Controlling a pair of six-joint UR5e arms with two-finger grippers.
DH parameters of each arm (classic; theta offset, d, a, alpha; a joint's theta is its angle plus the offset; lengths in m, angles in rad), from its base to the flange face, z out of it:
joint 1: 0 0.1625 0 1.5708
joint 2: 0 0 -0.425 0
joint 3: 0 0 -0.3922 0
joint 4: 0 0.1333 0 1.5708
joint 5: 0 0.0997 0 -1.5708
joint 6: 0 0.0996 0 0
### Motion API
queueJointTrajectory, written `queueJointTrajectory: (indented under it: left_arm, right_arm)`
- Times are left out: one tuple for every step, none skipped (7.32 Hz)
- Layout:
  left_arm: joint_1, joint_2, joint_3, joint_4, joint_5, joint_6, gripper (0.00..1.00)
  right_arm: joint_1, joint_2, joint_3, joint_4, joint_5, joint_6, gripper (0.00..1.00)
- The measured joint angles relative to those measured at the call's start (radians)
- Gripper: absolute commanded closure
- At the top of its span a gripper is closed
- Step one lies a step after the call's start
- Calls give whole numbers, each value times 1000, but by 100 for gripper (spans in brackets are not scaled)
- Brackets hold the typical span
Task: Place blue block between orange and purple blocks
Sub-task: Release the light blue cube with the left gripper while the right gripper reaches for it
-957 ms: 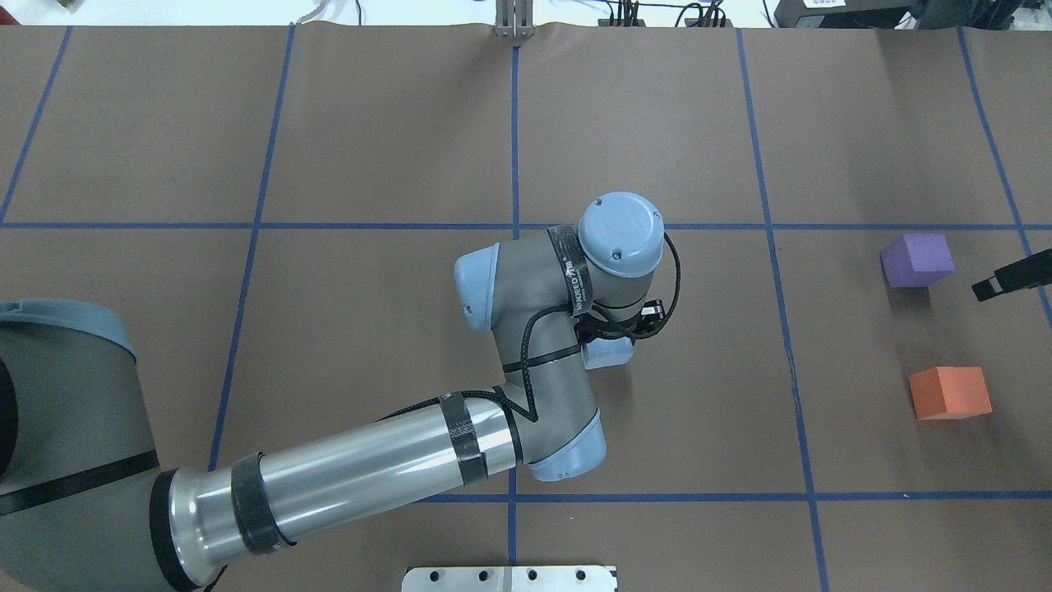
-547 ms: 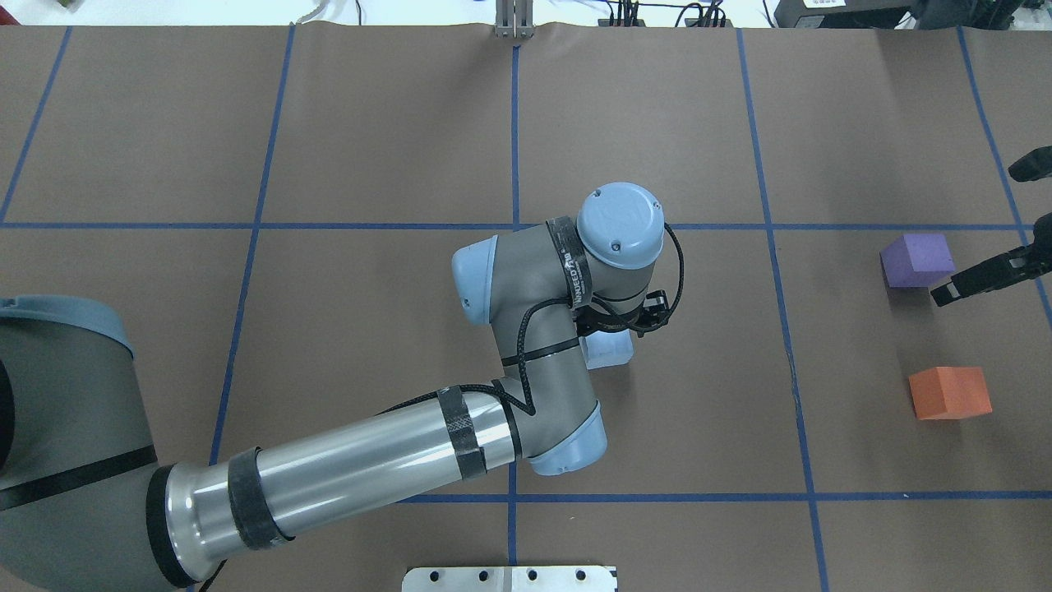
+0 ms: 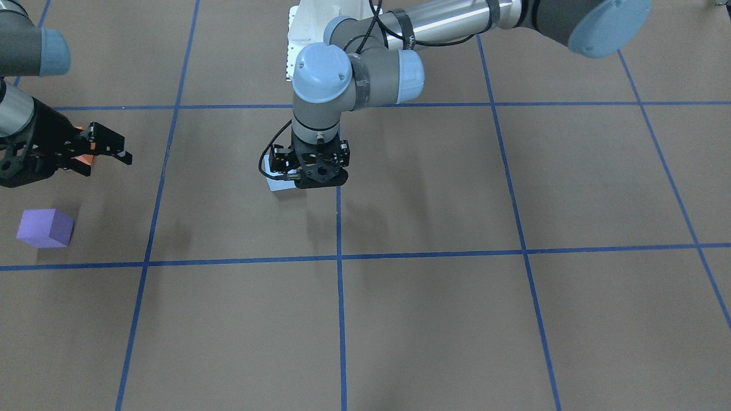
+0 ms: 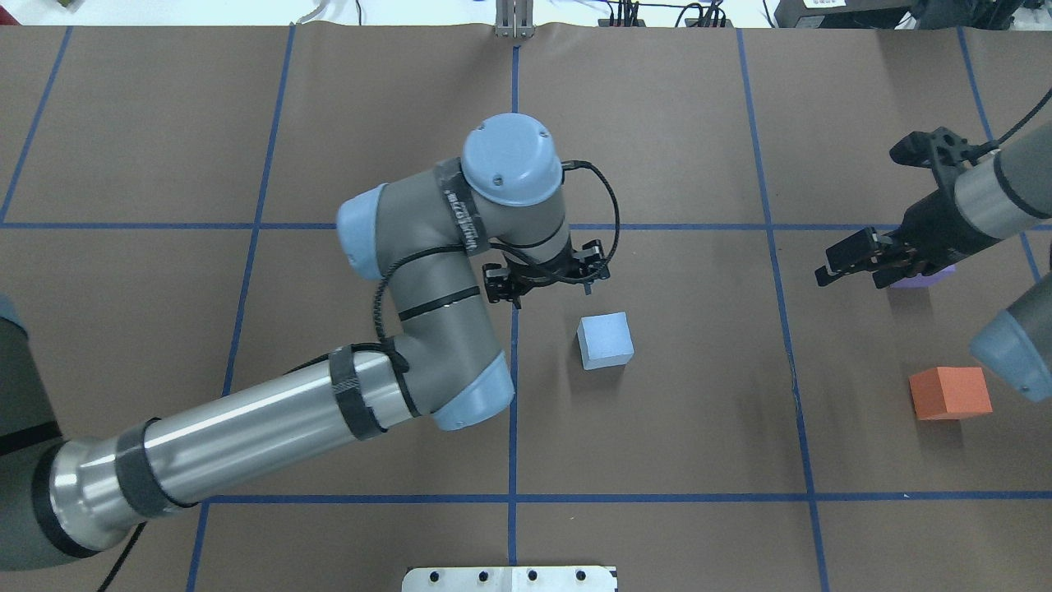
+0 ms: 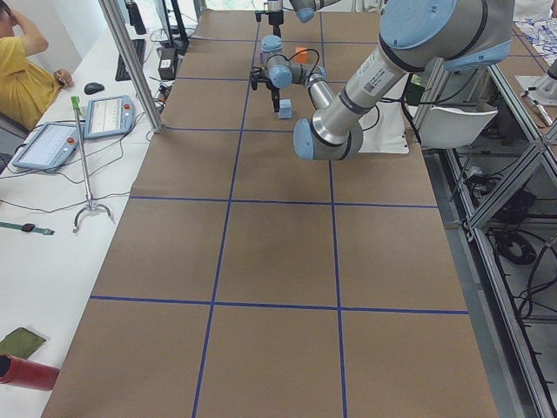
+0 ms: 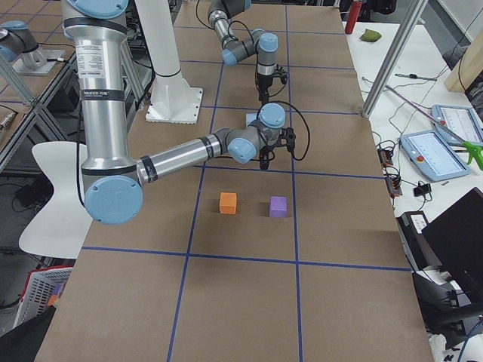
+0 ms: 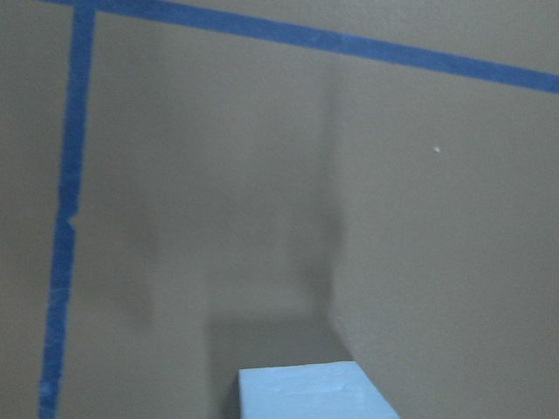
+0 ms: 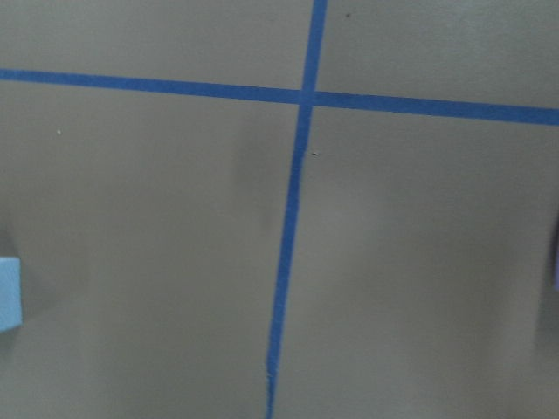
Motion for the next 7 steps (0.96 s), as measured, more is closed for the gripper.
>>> queueJointTrajectory:
  left_arm:
    - [-28,92,-100,1,-21,23,0]
    - [-60,180,-180,1,-49,58,0]
    - [-86,257,-238,0,-74,100,0]
    - [-100,322,-276,-4,-86,143,0]
    - [-105,365,-298,-8,-90,169,0]
    - [-106,384,-306,-11,-90,180,0]
    - [-106,392,-306,-13,-89,184,0]
  right_arm:
    - [-68,45,7,0,-62,96,0]
    - [-155,102,10,-2,-148,196,1]
    - [-240,157,7,-7,-230,282,1]
    - [-320,208,-3,-10,-306,350,1]
    - [-379,252,-21,-12,-369,391,1]
    - [-416,281,-38,-12,-411,409,1]
    - [-437,296,-51,-13,-447,415,1]
